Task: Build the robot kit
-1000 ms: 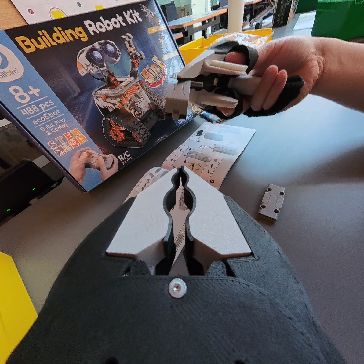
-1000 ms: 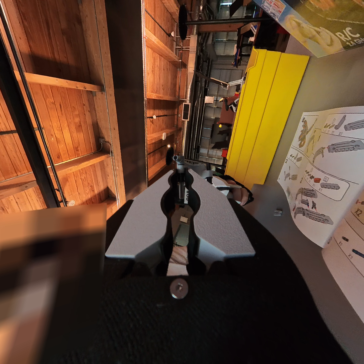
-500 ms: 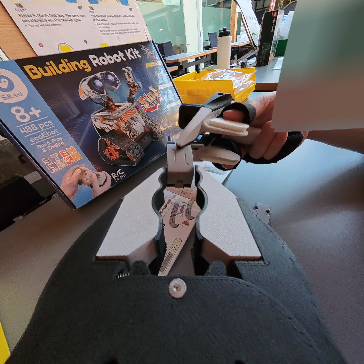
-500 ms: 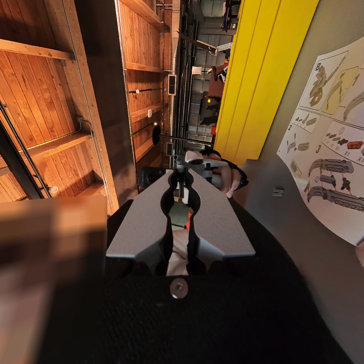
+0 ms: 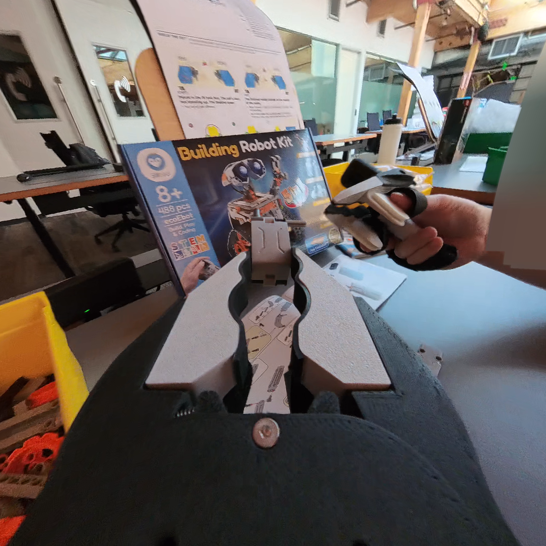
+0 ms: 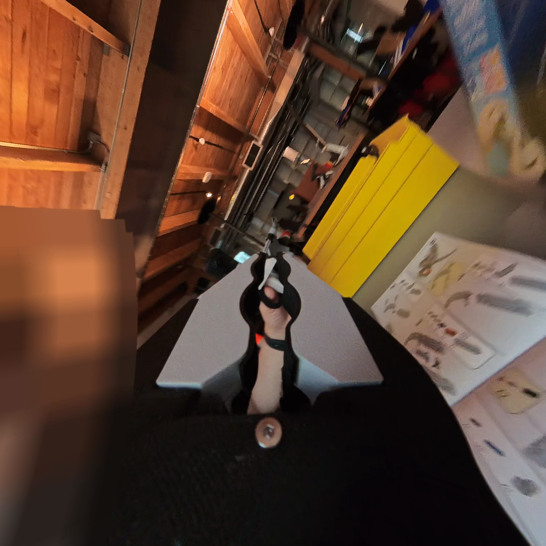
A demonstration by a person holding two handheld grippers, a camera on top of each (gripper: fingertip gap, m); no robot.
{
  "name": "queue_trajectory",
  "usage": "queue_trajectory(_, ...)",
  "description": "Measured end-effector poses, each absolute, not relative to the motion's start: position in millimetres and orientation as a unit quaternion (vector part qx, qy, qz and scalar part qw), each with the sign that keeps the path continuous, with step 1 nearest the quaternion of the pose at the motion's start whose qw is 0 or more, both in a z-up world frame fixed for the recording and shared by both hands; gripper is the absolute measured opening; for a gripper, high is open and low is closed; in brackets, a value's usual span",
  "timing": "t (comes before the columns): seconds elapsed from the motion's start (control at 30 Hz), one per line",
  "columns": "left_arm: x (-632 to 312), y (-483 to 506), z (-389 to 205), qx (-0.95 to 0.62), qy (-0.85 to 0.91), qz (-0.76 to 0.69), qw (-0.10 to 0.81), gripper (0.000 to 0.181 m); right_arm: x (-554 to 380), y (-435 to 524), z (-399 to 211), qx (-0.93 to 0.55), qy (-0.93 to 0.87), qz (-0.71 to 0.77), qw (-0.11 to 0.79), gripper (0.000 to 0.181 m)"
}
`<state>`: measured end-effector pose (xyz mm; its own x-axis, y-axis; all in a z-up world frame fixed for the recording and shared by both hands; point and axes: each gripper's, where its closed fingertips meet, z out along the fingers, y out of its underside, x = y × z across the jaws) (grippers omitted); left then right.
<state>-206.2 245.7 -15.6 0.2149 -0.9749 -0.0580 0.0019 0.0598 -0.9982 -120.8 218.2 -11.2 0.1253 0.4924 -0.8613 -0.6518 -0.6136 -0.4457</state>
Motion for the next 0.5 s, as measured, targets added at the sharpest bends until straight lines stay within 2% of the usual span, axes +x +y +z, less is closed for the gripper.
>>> queue_trajectory(0.2,-203,244,-21,-0.547,0.445,-0.466,0.534,0.024,-102,220,-5,-0.667,-0.023,0.501,0.551,0.006)
queue_trajectory(0.43,-191,226,-39,-0.534,0.511,-0.443,0.507,0.024,-132,214,-23,-0.717,-0.146,0.39,0.559,0.011)
queue_trajectory(0.5,-184,216,-50,-0.522,0.552,-0.405,0.508,0.024,-139,208,-27,-0.729,-0.191,0.365,0.546,0.004)
